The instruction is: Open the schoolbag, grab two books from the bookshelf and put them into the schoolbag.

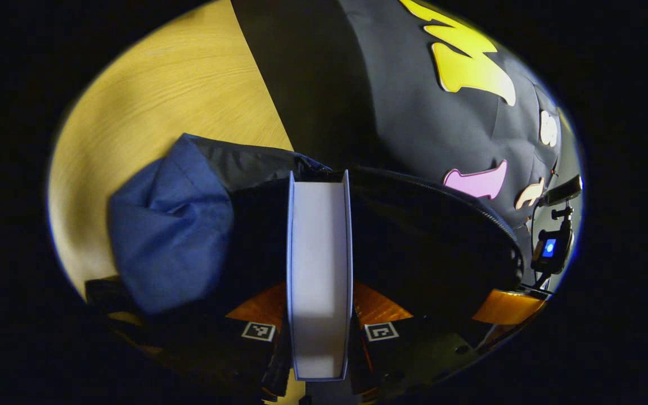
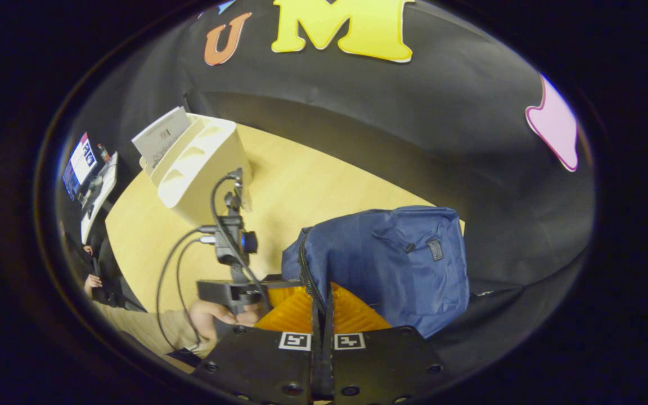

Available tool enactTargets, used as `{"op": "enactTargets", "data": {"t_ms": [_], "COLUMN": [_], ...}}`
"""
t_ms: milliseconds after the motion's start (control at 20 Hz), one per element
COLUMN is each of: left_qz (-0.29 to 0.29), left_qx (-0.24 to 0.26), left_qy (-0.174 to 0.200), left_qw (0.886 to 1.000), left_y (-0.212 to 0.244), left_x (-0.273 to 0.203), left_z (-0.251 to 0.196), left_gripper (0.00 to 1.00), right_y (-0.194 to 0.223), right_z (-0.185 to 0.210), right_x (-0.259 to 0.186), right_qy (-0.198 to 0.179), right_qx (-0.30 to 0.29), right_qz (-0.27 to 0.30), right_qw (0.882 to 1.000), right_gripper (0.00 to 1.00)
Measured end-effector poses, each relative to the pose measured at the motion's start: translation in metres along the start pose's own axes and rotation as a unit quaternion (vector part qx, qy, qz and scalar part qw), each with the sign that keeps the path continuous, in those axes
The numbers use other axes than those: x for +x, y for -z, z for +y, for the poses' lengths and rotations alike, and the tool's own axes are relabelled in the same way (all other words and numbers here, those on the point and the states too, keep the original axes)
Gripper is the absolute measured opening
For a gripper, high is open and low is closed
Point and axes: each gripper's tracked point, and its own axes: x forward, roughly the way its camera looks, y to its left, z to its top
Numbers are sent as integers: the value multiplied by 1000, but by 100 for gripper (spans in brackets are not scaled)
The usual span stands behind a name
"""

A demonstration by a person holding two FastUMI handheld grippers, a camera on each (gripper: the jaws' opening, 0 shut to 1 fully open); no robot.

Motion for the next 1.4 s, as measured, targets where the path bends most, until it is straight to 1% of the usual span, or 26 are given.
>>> {"op": "enactTargets", "data": {"t_ms": [50,100,300,400,450,550,600,650,700,800,850,900,950,1000,1050,1100,1250,1300,1400], "left_qz": [-8,-13,-25,-17,4,10,7,3,2,-3,0,8,9,9,8,10,12,5,-13], "left_qx": [-2,0,-6,-1,4,26,33,36,37,45,53,66,76,87,106,129,190,221,292], "left_qy": [1,6,15,12,-2,-27,-34,-42,-48,-55,-61,-75,-79,-82,-94,-106,-130,-147,-179], "left_qw": [1000,1000,1000,1000,1000,999,999,998,998,997,997,995,994,993,990,986,973,964,939], "left_y": [0,1,3,8,17,16,11,8,2,-3,-4,-1,-1,-2,-1,2,2,-5,-22], "left_x": [11,20,43,48,43,24,13,3,-8,-36,-51,-67,-83,-99,-116,-130,-182,-201,-242], "left_z": [-1,-2,-1,-1,2,4,4,5,6,-1,-5,-3,-8,-16,-21,-25,-51,-56,-71], "left_gripper": [43,43,43,45,46,53,79,70,77,80,80,80,81,81,81,83,83,83,83], "right_y": [1,1,2,5,4,7,8,9,10,12,14,17,21,26,28,30,33,33,36], "right_z": [1,2,-4,-9,-13,-17,-19,-21,-22,-26,-26,-26,-25,-25,-23,-19,-15,-14,-13], "right_x": [0,0,-2,-2,-3,-3,0,0,1,4,5,7,10,11,12,14,13,12,13], "right_qy": [-2,-4,-5,-4,-2,-1,0,1,2,8,8,8,8,13,13,13,16,15,14], "right_qx": [1,3,14,22,23,28,31,37,38,43,53,68,76,81,88,94,110,117,129], "right_qz": [1,0,-4,-7,-8,-10,-10,-9,-10,-11,-9,-9,-6,-6,-9,-9,-15,-19,-20], "right_qw": [1000,1000,1000,1000,1000,1000,999,999,999,999,999,998,997,997,996,995,994,993,991], "right_gripper": [3,1,1,1,1,1,1,1,1,1,1,3,1,3,0,1,1,1,1]}}
